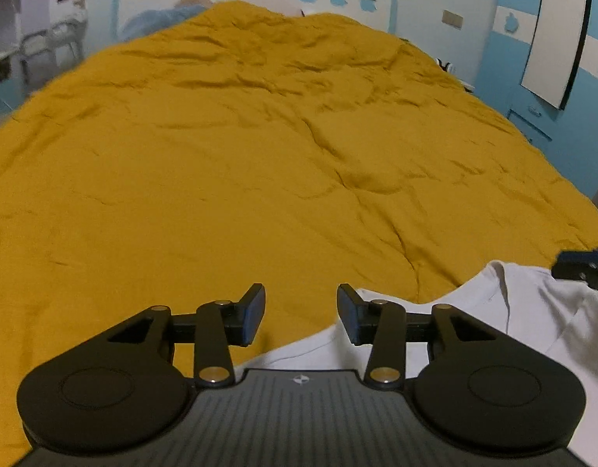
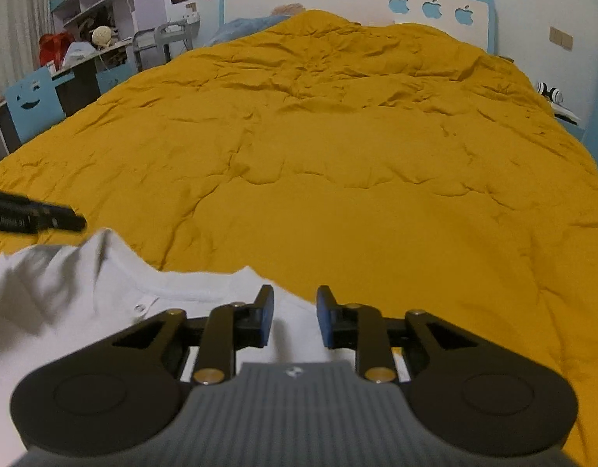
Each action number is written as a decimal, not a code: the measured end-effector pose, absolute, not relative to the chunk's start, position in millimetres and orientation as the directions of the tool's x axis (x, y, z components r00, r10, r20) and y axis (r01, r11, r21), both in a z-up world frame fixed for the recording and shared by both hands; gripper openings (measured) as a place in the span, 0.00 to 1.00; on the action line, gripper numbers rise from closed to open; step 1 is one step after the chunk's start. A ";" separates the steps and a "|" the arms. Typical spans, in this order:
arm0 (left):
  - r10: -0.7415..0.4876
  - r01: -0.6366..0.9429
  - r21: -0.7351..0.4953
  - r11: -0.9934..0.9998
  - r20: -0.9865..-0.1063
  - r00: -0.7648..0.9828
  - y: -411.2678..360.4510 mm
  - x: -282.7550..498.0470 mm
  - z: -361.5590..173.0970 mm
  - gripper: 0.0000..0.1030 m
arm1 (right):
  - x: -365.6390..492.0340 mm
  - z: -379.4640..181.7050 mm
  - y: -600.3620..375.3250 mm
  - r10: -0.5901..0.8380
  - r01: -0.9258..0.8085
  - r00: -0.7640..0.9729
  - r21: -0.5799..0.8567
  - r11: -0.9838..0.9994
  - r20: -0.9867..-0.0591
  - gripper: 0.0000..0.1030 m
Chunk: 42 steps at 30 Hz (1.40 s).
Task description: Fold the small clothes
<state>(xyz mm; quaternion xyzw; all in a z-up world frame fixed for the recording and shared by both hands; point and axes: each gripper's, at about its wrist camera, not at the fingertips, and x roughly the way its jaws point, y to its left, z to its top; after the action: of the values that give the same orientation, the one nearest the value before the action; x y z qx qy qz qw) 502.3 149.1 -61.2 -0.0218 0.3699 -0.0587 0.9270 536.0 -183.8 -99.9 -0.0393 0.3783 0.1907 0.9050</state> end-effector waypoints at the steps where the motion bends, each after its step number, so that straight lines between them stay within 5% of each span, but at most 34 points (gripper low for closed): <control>1: -0.124 0.093 -0.083 0.992 -0.678 0.724 151.7 497.8 -53.1 0.49 | 529.4 -94.1 -184.3 0.323 -0.381 0.635 0.079 0.921 -0.702 0.20; 13: -0.157 0.242 0.054 0.969 -0.621 0.768 129.6 363.9 45.3 0.49 | 391.1 16.9 -189.8 0.399 -0.502 0.595 0.065 0.863 -0.698 0.29; 22: -0.229 0.424 0.167 0.890 -0.641 0.733 99.4 264.9 47.4 0.49 | 239.5 71.2 -208.6 0.404 -0.595 0.578 -0.027 0.803 -0.709 0.39; 29: -0.254 0.549 0.232 0.803 -0.700 0.667 81.7 191.3 18.4 0.50 | 138.7 50.8 -227.2 0.369 -0.627 0.528 -0.059 0.777 -0.765 0.40; 33: -0.248 0.618 0.283 0.733 -0.735 0.631 70.5 153.6 -2.7 0.58 | 89.5 25.5 -236.2 0.348 -0.642 0.475 -0.048 0.765 -0.808 0.42; 42: -0.140 0.732 0.375 0.568 -0.833 0.535 43.5 91.6 -75.0 0.60 | 7.5 -21.7 -242.7 0.277 -0.721 0.397 -0.111 0.683 -0.875 0.50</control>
<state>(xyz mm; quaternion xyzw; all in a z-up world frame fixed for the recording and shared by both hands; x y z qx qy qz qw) 91.6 43.5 -75.0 0.3744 0.3955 -0.2754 0.7922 7.5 -242.7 -21.7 -0.2462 0.4513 0.3125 0.7988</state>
